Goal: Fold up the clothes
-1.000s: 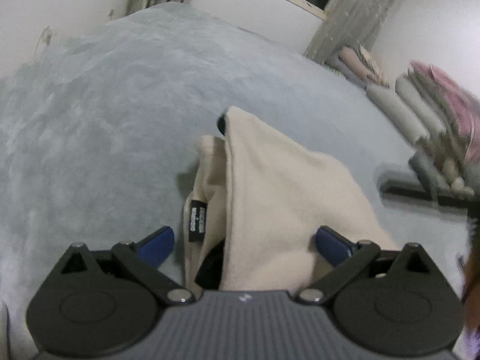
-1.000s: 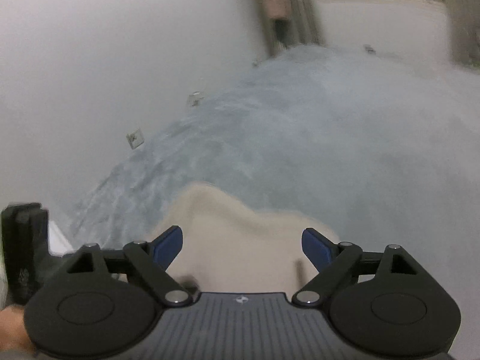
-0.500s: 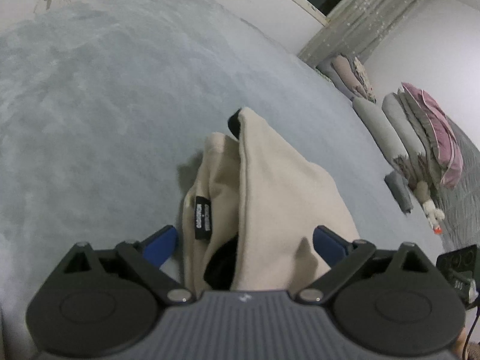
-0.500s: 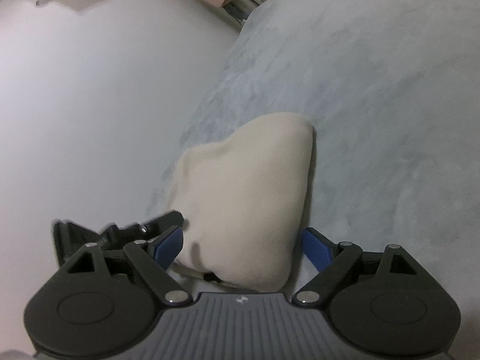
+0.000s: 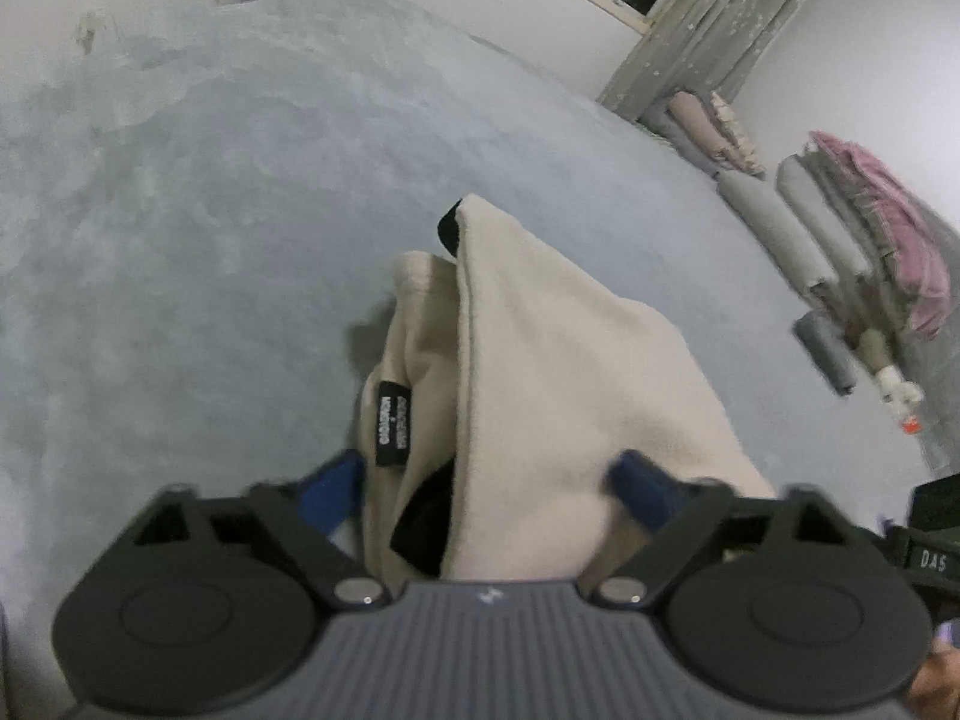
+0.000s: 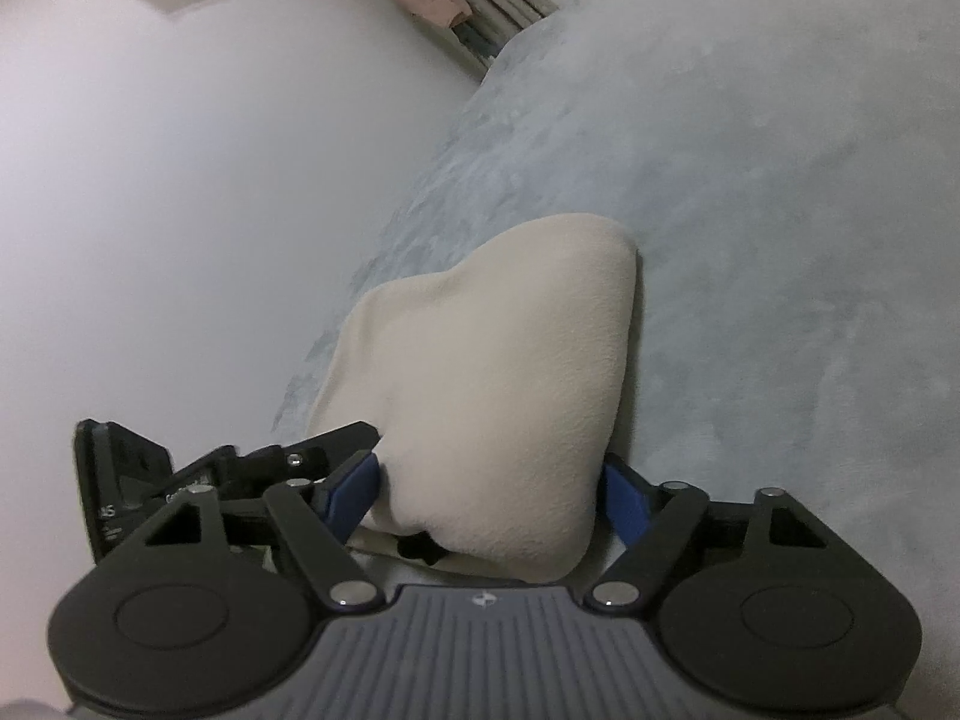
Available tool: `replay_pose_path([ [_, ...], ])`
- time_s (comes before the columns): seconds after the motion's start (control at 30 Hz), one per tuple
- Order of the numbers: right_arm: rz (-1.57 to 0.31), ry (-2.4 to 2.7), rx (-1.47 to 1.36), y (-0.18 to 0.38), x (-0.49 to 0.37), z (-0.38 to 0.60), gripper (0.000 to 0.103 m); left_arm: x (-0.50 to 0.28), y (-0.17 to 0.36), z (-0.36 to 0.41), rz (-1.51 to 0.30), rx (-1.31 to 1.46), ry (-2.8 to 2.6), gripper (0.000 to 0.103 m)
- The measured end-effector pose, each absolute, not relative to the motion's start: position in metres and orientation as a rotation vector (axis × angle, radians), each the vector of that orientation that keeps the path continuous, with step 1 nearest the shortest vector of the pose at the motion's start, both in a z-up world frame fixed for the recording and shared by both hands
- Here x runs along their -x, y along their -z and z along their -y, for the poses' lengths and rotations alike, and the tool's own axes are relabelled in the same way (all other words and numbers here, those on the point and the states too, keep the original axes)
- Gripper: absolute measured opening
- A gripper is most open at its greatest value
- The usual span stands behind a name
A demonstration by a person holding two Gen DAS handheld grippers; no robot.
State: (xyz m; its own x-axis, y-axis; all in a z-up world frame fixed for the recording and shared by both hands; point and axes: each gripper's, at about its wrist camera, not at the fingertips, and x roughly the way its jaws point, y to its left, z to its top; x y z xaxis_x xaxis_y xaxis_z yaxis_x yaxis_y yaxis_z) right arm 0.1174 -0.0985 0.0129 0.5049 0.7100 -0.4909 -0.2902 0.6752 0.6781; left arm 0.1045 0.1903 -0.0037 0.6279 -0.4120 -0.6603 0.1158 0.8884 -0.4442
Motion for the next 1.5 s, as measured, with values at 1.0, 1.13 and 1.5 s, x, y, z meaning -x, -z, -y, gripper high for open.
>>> replay_pose_path([
  [1.0, -0.856, -0.64, -0.632, -0.013, -0.121, 0.116, 0.069, -0.103, 0.01, -0.187, -0.841, 0.475, 0.353, 0.085],
  [1.13, -0.848, -0.631, -0.598, -0.013, -0.121, 0.114, 0.063, -0.101, 0.01, -0.189, -0.829, 0.498, 0.335, 0.071],
  [1.5, -0.777, -0.585, -0.348, -0.035, -0.113, 0.089, 0.053, -0.101, 0.005, -0.194, -0.807, 0.592, 0.308, 0.043],
])
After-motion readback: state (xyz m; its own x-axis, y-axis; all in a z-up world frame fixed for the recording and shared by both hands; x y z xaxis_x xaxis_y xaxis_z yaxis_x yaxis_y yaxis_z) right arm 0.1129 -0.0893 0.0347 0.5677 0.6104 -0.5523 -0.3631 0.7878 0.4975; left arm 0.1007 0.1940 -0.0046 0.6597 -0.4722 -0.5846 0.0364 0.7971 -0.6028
